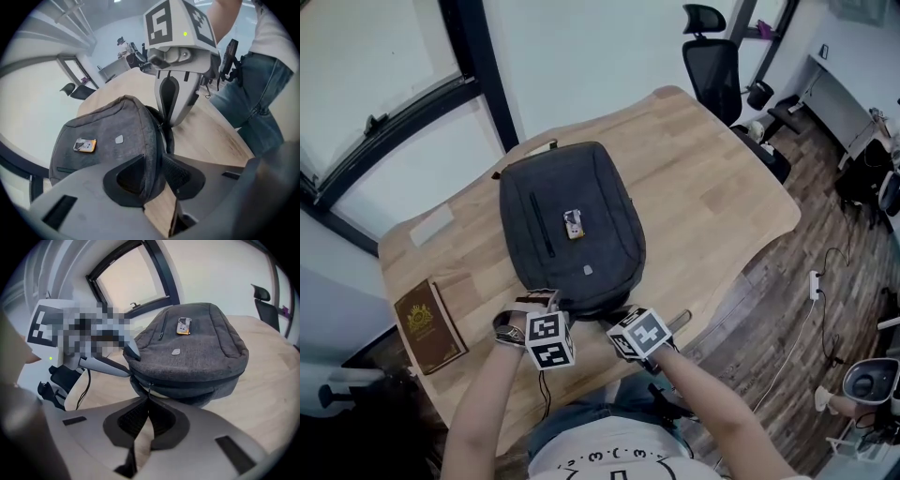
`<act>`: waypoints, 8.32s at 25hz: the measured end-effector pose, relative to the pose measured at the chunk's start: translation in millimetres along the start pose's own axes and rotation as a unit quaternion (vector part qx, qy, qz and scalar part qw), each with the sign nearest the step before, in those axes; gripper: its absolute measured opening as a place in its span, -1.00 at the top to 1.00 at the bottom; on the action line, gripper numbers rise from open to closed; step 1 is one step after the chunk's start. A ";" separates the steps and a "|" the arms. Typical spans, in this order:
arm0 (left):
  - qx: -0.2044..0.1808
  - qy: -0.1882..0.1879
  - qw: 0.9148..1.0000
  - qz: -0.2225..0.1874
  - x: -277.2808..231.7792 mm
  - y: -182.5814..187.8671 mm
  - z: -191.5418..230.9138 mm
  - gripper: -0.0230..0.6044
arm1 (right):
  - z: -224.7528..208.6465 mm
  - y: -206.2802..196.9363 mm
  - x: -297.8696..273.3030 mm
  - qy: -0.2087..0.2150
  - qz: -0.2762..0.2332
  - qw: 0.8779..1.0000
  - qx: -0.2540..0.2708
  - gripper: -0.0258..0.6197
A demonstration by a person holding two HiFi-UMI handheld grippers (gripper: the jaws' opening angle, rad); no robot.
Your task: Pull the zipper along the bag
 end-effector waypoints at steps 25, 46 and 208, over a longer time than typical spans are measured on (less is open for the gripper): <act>-0.004 0.016 1.000 -0.013 0.7 -3.8 2.3 0.71 | -14.3 5.5 8.1 -0.088 -0.014 0.996 0.025 0.75; 0.041 0.013 0.999 0.015 2.5 -5.8 2.2 0.73 | -122.0 19.4 50.1 -0.097 0.072 0.986 0.117 0.74; 0.399 0.638 0.614 -0.240 315.5 165.4 36.7 0.87 | -4.9 127.1 380.3 -0.038 -0.509 0.830 0.227 0.76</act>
Point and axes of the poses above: the fingertips, and each gripper's own axes: x backward along the fingers, z to its left, y out of its top, the point moved 4 cm from there along x, backward along the fingers, and after that the axes turned 5 degrees about -x, right-handed, at the moved point
